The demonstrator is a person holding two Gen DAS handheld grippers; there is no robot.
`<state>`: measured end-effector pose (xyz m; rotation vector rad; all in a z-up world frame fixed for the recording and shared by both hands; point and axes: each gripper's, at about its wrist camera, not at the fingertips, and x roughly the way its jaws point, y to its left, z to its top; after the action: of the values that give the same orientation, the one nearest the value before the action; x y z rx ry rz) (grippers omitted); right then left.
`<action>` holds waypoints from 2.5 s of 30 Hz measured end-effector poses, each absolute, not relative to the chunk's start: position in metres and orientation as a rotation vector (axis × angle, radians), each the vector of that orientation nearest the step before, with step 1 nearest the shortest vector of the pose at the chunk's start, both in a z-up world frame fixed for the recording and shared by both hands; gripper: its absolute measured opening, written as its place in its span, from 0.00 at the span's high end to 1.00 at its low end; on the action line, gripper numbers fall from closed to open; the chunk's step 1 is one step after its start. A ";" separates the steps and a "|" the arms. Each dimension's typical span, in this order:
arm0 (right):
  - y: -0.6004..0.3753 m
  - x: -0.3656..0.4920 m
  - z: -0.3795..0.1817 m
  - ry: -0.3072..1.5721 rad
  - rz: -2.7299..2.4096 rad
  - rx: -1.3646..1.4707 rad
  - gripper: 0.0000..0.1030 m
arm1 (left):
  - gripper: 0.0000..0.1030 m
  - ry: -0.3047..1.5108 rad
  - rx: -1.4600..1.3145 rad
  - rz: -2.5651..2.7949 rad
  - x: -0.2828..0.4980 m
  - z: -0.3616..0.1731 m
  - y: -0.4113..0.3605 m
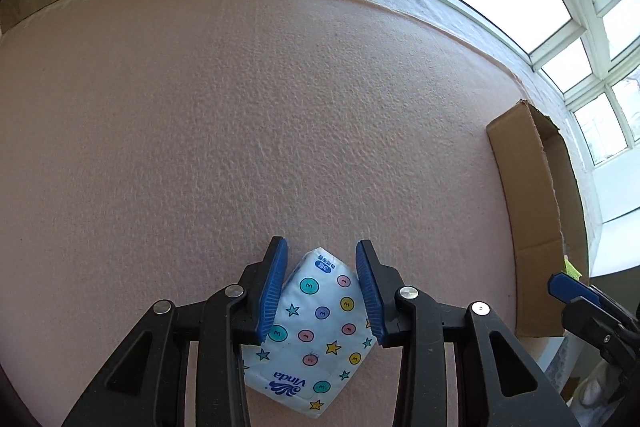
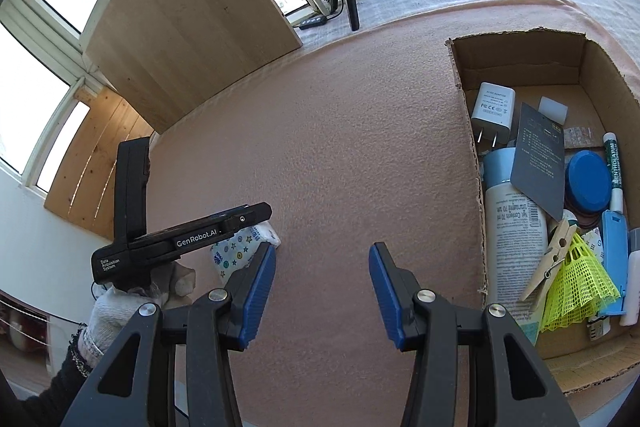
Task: Organize objects
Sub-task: 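Lift the tissue pack with the left gripper while the right gripper also grips it, then carry the tissue pack into the box and open both grippers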
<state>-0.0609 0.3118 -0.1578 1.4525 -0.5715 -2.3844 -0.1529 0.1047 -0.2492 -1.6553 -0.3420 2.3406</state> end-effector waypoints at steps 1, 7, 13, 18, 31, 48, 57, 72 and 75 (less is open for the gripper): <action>0.308 -0.060 -0.159 -0.567 -2.380 1.449 0.56 | 0.62 -0.351 -1.657 2.336 -0.150 -0.248 0.103; 0.292 -0.054 -0.163 -0.538 -2.390 1.416 0.56 | 0.55 -0.419 -1.576 2.387 -0.129 -0.230 0.068; 0.279 -0.056 -0.174 -0.556 -2.347 1.431 0.56 | 0.55 -0.444 -1.591 2.327 -0.118 -0.240 0.052; 0.267 -0.062 -0.182 -0.545 -2.310 1.455 0.56 | 0.55 -0.497 -1.571 2.244 -0.105 -0.245 0.057; 0.230 -0.090 -0.208 -0.561 -2.146 1.576 0.56 | 0.53 -0.336 -1.561 2.227 -0.087 -0.245 0.088; 0.232 -0.095 -0.203 -0.524 -2.156 1.588 0.64 | 0.56 -0.290 -1.507 2.183 -0.086 -0.222 0.113; 0.283 -0.080 -0.161 -0.547 -2.321 1.499 0.64 | 0.56 -0.223 -1.380 2.128 -0.097 -0.188 0.181; 0.389 -0.069 -0.115 -0.614 -2.578 1.394 0.64 | 0.56 -0.110 -1.246 2.019 -0.127 -0.146 0.308; 0.406 -0.073 -0.113 -0.614 -2.609 1.391 0.64 | 0.56 -0.087 -1.240 2.015 -0.139 -0.146 0.328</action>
<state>-0.0729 0.4061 -0.1134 1.3908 -0.6137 -2.6094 -0.1387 0.3281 -0.1460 -1.2400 -0.0875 2.0152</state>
